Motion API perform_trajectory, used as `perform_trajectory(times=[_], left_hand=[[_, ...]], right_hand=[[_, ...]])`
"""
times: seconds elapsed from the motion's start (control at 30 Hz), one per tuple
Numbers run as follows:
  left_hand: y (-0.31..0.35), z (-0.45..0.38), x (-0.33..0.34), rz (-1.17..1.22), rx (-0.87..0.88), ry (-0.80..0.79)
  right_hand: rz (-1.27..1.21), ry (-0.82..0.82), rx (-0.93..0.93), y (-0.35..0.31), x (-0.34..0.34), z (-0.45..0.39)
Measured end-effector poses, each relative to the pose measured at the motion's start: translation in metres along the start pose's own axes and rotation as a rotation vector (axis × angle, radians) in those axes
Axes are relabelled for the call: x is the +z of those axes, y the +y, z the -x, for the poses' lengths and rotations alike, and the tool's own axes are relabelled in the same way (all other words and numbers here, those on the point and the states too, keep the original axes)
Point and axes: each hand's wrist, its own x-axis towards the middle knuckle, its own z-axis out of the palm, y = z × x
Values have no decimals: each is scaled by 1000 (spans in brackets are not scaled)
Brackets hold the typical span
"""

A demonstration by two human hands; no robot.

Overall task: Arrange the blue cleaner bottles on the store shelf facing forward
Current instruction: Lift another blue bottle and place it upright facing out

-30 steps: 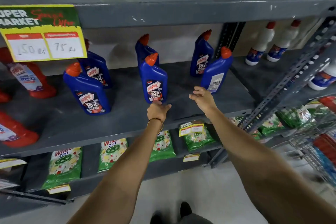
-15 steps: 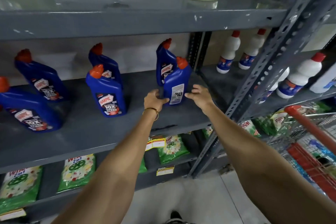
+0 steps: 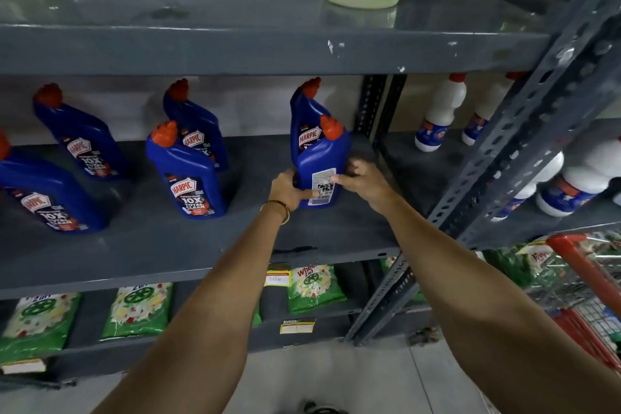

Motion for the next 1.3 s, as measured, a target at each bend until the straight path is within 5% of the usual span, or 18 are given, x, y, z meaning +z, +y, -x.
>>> perform_trajectory(times=[0.3,0.67,0.83,1.1,1.3], left_hand=[[10,17,3,162,75,155],[12,45,21,-88,137,406],[8,45,-5,249,190,94],[0,29,-16,588,-279,-372],[3,32,-12,732,-270,-442]], right_hand=[[-130,-75,2,-22,-12,3],[-182,-32,6,-32,27,25],[-228,-6,-28,-28,12,31],[-286,-160,-44,-28,1,42],[-374,-206,-4,-23,-10,37]])
